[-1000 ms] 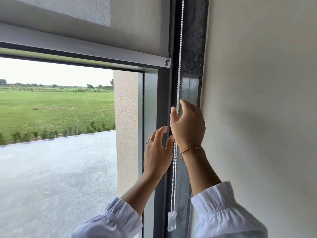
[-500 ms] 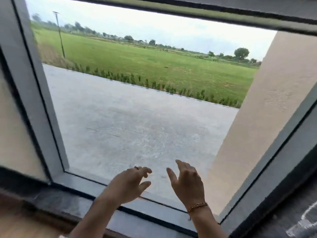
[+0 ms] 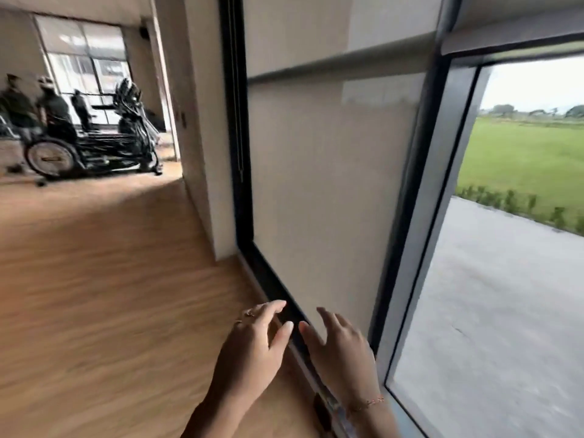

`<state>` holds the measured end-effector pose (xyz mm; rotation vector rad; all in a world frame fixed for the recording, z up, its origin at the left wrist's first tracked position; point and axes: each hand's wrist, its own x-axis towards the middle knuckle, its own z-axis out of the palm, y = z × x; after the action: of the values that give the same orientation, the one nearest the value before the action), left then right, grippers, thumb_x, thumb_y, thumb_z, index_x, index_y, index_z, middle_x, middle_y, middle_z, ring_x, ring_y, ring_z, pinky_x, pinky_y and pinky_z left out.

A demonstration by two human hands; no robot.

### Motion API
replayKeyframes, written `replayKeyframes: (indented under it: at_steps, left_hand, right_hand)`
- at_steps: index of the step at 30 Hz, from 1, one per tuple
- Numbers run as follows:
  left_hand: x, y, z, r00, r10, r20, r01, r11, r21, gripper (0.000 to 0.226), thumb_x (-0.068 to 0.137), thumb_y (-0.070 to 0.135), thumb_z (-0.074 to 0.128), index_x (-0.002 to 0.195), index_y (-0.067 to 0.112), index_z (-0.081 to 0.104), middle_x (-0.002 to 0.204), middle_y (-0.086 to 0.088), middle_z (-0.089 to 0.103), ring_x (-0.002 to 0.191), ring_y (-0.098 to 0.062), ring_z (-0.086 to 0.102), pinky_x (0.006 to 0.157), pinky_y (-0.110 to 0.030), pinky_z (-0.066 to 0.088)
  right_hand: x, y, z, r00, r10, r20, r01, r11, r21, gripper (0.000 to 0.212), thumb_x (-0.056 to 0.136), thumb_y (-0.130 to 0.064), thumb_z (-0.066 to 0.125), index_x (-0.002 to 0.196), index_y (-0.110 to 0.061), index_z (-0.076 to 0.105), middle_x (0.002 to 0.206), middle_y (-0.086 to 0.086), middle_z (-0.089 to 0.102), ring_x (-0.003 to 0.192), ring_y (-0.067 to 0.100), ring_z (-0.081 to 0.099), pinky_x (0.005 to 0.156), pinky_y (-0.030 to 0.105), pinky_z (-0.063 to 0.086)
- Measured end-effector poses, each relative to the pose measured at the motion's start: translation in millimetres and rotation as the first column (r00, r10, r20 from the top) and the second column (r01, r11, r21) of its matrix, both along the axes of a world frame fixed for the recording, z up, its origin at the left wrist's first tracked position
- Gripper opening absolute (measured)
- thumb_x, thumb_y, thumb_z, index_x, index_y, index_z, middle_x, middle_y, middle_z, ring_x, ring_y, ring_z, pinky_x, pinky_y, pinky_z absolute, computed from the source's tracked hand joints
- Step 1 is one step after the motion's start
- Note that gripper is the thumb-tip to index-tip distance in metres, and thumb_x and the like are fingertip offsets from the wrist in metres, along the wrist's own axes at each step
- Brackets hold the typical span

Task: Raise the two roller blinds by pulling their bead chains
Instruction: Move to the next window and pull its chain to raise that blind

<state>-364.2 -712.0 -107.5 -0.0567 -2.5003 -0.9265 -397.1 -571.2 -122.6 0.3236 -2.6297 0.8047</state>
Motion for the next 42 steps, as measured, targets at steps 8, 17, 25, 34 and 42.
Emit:
replayKeyframes:
  at_steps: [8,17,25,34,42]
  left_hand:
    - [-182,-171,40,0.976,0.184,-0.116,-0.164,0.973,0.164,0.024,0.086,0.026,0.060,0.110,0.023,0.061,0.103,0.009,0.068,0.099,-0.011,0.062,0.084,-0.033,0.052]
    - [-430,-311,61,0.957,0.204,-0.204,-0.149,0.955,0.257,0.025,0.086,0.024,0.059,0.111,0.024,0.059,0.100,0.012,0.067,0.088,-0.004,0.065,0.073,-0.012,0.052]
    - [-654,-463,62,0.960,0.199,-0.198,-0.145,0.955,0.260,0.029,0.088,0.025,0.056,0.117,0.021,0.055,0.104,0.010,0.064,0.086,0.000,0.059,0.064,0.000,0.043]
    - [-949,-595,103,0.987,0.014,-0.162,0.037,0.952,0.304,0.023,0.091,0.033,0.053,0.112,0.027,0.057,0.101,0.011,0.061,0.095,-0.010,0.060,0.077,-0.019,0.048]
    - [-1197,-644,118,0.984,-0.104,-0.142,0.155,0.896,0.417,0.020,0.090,0.024,0.052,0.109,0.021,0.060,0.113,-0.005,0.066,0.103,-0.023,0.062,0.092,-0.048,0.052]
  right_hand:
    - [-207,-178,43,0.988,0.147,-0.050,-0.151,0.985,-0.086,0.054,0.086,-0.056,0.044,0.127,-0.021,0.048,0.121,0.002,0.063,0.110,0.024,0.058,0.087,0.036,0.049]
    - [-463,-349,74,0.966,0.214,-0.143,-0.225,0.972,-0.068,0.049,0.087,-0.053,0.046,0.124,-0.021,0.052,0.117,0.003,0.066,0.103,0.022,0.063,0.084,0.036,0.053]
    - [-673,-469,76,0.981,0.151,-0.122,-0.170,0.972,-0.164,0.050,0.086,-0.052,0.047,0.122,-0.017,0.055,0.116,0.002,0.066,0.102,0.018,0.062,0.086,0.025,0.046]
    - [-931,-609,102,0.996,0.033,-0.088,-0.065,0.915,-0.398,0.041,0.089,-0.044,0.050,0.109,-0.010,0.060,0.105,0.010,0.069,0.095,0.026,0.064,0.083,0.036,0.052]
    - [-1172,-674,120,0.992,-0.067,-0.109,0.005,0.870,-0.494,0.036,0.090,-0.034,0.047,0.075,-0.002,0.054,0.069,0.011,0.062,0.065,0.026,0.056,0.065,0.037,0.048]
